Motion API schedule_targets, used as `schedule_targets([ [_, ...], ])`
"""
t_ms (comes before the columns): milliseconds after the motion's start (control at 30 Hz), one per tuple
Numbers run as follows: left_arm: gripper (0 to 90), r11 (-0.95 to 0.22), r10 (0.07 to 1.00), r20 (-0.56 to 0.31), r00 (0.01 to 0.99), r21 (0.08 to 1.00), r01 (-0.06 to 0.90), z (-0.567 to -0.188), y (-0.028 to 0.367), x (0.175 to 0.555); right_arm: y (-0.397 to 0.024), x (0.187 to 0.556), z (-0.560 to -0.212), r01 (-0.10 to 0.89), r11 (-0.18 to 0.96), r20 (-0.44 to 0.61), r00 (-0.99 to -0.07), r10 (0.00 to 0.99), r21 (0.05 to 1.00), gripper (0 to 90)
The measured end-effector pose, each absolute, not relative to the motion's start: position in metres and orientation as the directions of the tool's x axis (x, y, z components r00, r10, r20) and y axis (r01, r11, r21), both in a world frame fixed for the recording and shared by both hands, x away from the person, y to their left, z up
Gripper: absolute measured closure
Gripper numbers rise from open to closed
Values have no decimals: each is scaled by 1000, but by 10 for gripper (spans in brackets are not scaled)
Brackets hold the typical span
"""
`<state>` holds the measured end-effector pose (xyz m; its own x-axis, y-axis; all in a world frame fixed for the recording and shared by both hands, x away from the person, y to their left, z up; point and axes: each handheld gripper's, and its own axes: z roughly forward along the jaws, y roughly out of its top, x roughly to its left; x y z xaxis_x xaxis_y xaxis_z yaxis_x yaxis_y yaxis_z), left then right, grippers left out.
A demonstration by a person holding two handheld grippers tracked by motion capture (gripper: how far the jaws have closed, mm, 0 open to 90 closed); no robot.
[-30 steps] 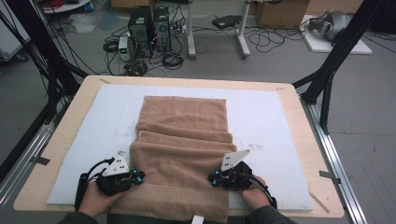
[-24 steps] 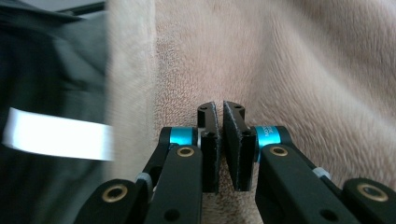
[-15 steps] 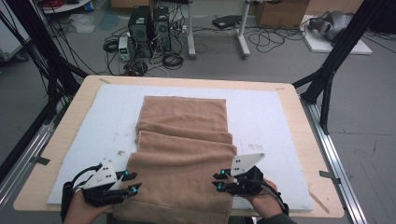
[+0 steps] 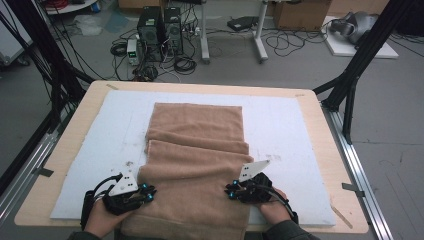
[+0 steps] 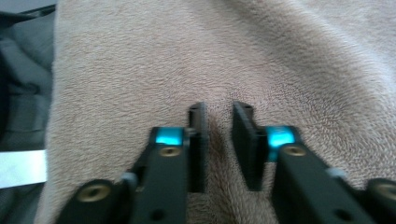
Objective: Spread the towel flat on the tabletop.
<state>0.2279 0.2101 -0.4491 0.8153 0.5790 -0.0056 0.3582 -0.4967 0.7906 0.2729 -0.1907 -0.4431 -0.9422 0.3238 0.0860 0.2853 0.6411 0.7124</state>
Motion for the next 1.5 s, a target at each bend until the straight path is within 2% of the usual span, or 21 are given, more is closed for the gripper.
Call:
schedule_targets([
  [100,846,-486,576,-30,817,791,372,-449,213,223,-189,268,-442,267,649,69,-947,313,712,828],
  [300,849,-506,552,-47,832,775,379,-446,218,201,-188,255,-442,245,657,70,-957,281,713,835],
  [367,844,-511,531,-77,844,765,391,-445,221,195,-187,248,-441,225,667,57,-963,265,710,835],
  [433,822,-507,514,-99,852,766,395,-441,224,188,-187,241,-437,213,668,62,-968,242,713,831],
  [533,726,-481,523,-89,848,791,379,-428,228,186,-191,232,-425,196,632,53,-970,238,750,794],
  [633,637,-442,558,-71,827,818,369,-417,227,196,-196,240,-416,196,635,5,-957,290,747,747],
  [867,622,-424,594,-60,802,824,376,-425,211,244,-195,273,-427,260,636,34,-938,345,727,675],
  [933,622,-456,600,-45,799,801,387,-431,204,254,-191,277,-433,266,655,28,-937,349,707,666],
  [967,634,-479,595,-42,803,783,396,-435,201,257,-188,279,-436,268,669,29,-938,345,693,675],
  [1033,739,-519,580,-48,813,748,414,-444,196,258,-186,279,-441,269,665,40,-940,338,697,729],
  [1100,841,-497,586,-50,809,766,407,-446,197,254,-187,278,-441,279,655,66,-941,331,702,810],
  [1133,858,-492,585,-57,809,768,410,-446,197,252,-187,277,-441,267,660,57,-945,321,702,835],
  [1300,869,-493,573,-54,818,775,396,-446,204,235,-186,267,-440,249,662,67,-955,288,707,846],
  [1500,894,-496,546,-55,836,783,376,-439,217,197,-182,239,-435,209,669,62,-970,237,714,846],
])
